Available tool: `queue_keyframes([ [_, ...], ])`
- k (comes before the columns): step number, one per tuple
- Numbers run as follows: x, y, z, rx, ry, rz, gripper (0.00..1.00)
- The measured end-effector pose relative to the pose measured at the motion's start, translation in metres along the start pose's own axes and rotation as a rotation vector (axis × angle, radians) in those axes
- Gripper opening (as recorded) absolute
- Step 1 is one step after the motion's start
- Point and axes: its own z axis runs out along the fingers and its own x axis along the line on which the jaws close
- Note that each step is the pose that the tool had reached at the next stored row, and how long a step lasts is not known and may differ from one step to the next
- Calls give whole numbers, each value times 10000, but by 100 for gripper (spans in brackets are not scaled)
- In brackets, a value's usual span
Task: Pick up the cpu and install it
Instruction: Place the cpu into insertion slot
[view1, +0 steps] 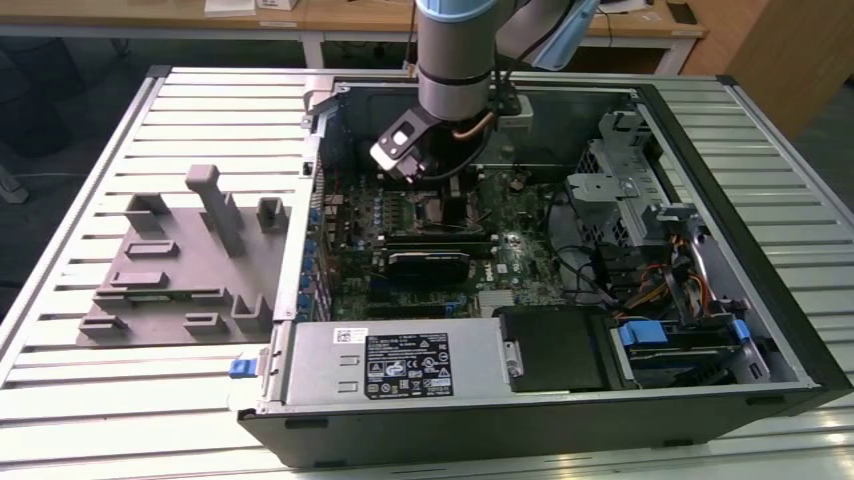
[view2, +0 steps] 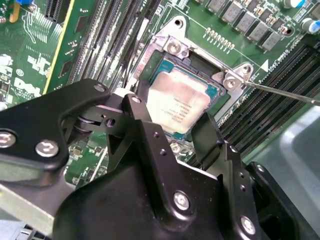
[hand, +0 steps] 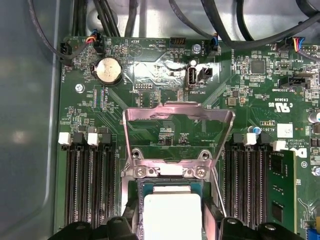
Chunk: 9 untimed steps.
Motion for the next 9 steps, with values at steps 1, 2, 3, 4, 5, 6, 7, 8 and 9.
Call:
queue_keyframes([
  [1,0,0,-3,-1,4,0,61],
  [2,0,0,-5,-2,7,1,61],
  [3,0,0,-7,-2,12,4,61],
  [4,-1,0,-11,-3,15,5,61],
  [5,0,1,-13,-5,19,7,61],
  [6,0,0,-15,-4,22,9,61],
  [7,-1,1,-20,-5,23,11,61],
  [8,-1,1,-23,-5,22,12,61],
  [9,0,1,-23,-8,26,14,61],
])
